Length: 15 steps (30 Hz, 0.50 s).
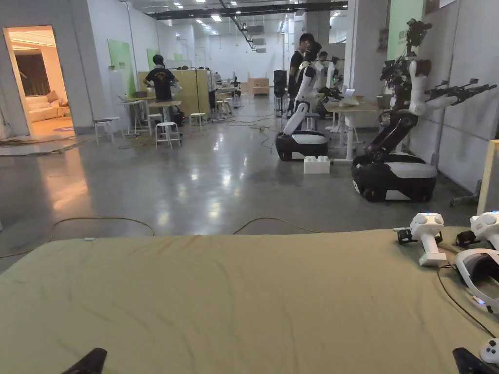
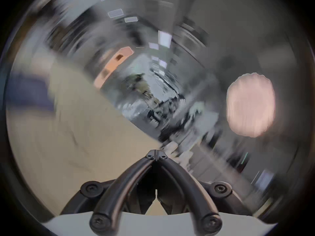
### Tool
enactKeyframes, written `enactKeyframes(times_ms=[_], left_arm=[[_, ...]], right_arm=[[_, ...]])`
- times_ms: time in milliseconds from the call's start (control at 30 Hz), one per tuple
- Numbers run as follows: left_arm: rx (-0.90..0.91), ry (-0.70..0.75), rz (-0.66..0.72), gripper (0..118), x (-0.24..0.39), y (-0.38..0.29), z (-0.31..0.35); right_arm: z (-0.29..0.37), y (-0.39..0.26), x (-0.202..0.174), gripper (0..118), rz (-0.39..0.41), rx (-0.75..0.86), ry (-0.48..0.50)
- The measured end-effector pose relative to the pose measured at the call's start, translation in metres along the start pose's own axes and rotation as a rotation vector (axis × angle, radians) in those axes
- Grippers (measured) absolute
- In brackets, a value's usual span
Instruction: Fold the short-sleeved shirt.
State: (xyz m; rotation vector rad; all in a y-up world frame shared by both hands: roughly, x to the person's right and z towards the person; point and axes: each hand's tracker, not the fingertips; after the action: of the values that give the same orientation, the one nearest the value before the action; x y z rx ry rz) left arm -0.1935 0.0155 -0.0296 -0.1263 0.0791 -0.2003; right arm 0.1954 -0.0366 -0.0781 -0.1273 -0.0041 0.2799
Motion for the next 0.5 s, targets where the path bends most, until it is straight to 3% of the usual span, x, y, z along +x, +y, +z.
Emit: enactKeyframes(times_ms=[33, 67, 100, 133, 233, 500], left_arm=[[0.003, -0.029, 0.175, 0, -0.015, -0.006, 0.001], [-0.010, -0.084, 0.313, 0, -0.027, -0.018, 0.001], [-0.026, -0.131, 0.411, 0, -0.038, -0.025, 0.000], [-0.024, -0.129, 0.440, 0, -0.043, -0.029, 0.000], [-0.016, -0.059, 0.304, 0, -0.034, -0.031, 0.008], [-0.043, -0.068, 0.283, 0, -0.037, -0.030, 0.007]], right_arm=[[0.002, -0.006, 0.008, 0, -0.204, -0.010, 0.031], [0.004, -0.013, 0.013, 0, -0.354, -0.016, 0.067], [0.003, -0.018, 0.016, 0, -0.442, -0.038, 0.082], [0.002, -0.022, 0.017, 0, -0.457, -0.063, 0.086], [0.008, -0.017, 0.014, 0, -0.432, -0.049, 0.070], [0.010, -0.007, 0.015, 0, -0.375, -0.027, 0.083]])
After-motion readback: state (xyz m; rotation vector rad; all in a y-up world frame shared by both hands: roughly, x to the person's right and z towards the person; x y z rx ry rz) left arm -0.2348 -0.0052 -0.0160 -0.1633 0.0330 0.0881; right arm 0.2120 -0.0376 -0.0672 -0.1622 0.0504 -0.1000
